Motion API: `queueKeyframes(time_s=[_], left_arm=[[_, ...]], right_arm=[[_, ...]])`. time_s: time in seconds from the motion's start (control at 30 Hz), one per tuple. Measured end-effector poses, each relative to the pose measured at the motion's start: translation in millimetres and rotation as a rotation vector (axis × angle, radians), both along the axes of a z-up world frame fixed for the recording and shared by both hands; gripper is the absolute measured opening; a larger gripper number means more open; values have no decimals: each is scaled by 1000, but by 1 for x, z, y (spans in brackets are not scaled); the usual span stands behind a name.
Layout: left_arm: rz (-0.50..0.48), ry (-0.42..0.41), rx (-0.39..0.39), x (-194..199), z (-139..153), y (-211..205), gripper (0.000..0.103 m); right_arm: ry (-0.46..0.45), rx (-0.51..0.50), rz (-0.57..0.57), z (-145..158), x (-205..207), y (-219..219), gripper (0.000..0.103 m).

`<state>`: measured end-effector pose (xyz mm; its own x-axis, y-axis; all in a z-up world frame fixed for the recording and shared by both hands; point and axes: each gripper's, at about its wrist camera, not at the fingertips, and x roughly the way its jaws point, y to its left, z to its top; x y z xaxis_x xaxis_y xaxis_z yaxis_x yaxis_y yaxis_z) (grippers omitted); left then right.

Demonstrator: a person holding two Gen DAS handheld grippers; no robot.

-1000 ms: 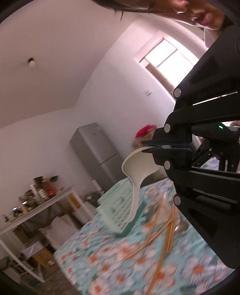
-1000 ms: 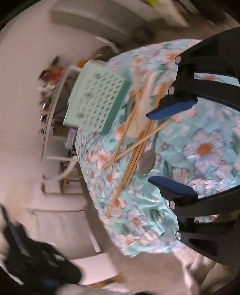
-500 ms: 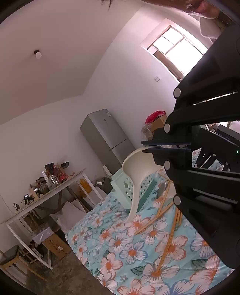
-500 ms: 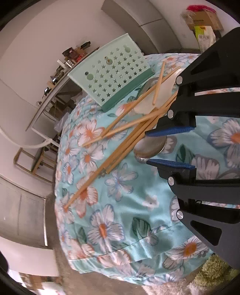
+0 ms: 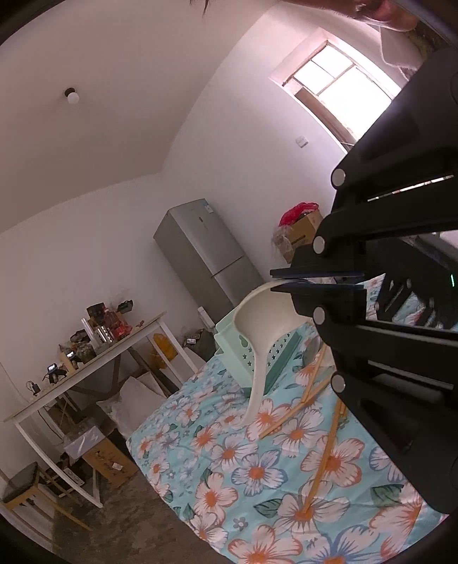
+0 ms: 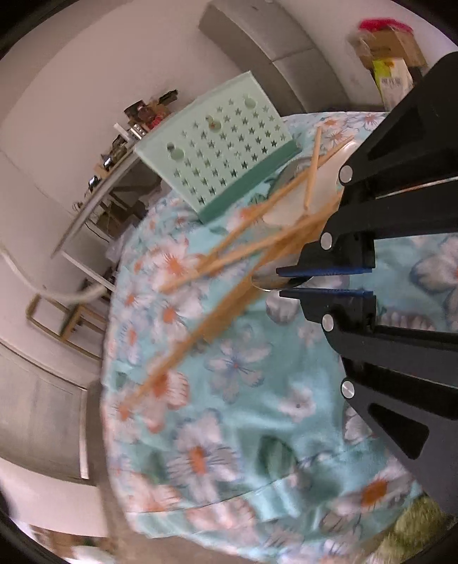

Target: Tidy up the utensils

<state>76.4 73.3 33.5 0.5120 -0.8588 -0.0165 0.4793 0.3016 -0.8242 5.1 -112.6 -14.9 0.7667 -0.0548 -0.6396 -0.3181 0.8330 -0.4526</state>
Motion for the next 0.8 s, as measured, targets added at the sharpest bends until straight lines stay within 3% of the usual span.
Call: queueKeyframes(time_s=[0.2, 0.4, 0.63, 0.8], left_arm=[[-9, -29, 1, 2, 12, -8, 1], [-60, -82, -19, 17, 39, -26, 1], [-165, -100, -114, 63, 75, -61, 1], [-201, -29, -158, 107, 82, -95, 1]], right_arm=[[9, 343, -41, 65, -3, -48, 4], [7, 656, -88, 103, -2, -104, 2], [-27, 942, -67, 122, 0, -151, 2], [-100, 1018, -55, 134, -2, -172, 2]])
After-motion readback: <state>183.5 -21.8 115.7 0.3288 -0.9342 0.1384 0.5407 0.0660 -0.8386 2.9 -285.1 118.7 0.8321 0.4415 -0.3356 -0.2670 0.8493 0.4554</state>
